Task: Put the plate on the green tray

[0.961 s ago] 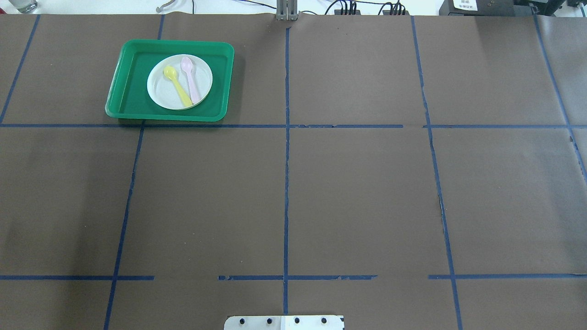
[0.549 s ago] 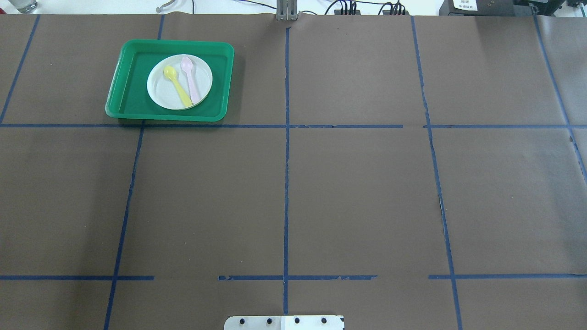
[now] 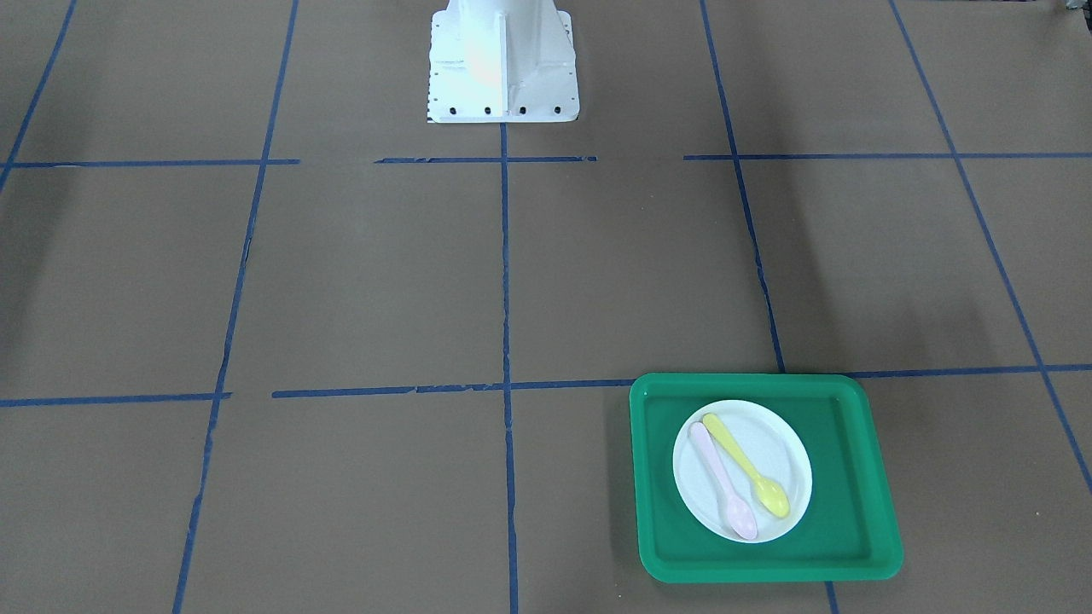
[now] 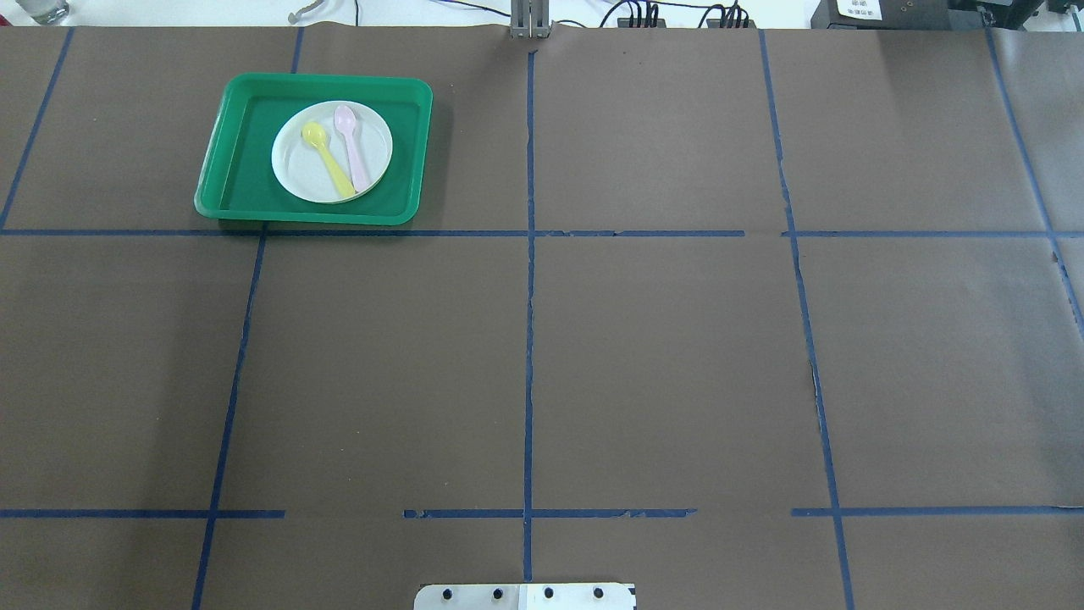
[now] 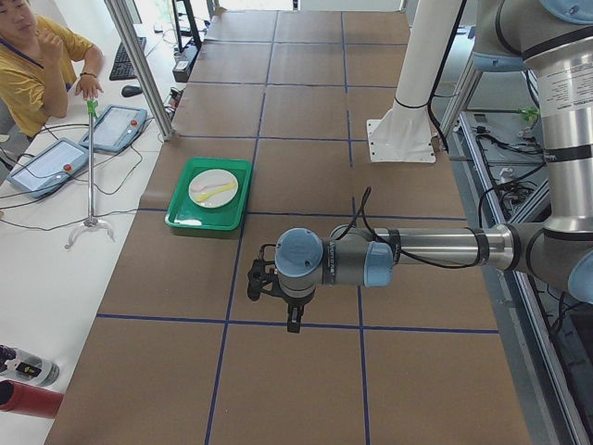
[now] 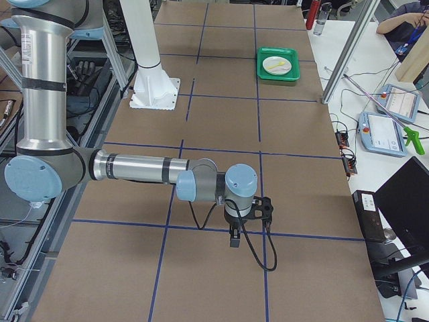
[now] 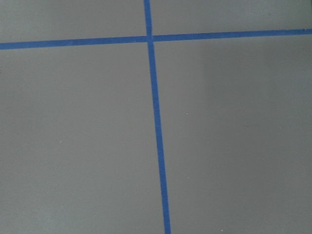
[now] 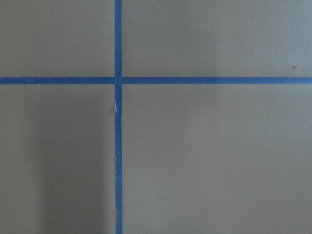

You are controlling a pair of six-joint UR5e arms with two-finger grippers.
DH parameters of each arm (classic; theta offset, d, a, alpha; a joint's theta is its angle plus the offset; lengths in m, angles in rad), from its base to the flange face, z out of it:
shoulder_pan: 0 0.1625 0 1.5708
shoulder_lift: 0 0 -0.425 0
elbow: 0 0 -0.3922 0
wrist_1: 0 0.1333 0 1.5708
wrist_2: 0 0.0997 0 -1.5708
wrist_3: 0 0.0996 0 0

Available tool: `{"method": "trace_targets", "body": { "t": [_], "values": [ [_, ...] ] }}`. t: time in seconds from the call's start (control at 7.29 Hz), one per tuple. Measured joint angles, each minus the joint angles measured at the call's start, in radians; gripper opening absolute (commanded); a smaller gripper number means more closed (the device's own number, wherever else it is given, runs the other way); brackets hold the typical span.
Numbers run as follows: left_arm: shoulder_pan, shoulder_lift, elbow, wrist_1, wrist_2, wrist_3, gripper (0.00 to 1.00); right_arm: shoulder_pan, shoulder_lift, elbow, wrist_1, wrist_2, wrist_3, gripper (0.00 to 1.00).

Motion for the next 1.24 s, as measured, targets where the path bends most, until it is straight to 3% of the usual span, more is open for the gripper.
{"method": "trace_targets", "body": {
  "t": [1.24],
  "values": [
    [-0.004, -0.012, 0.031, -0.002, 0.014, 0.002, 1.00, 0.000, -0.001, -0.001, 0.000, 0.000, -0.001, 1.00]
  ]
}}
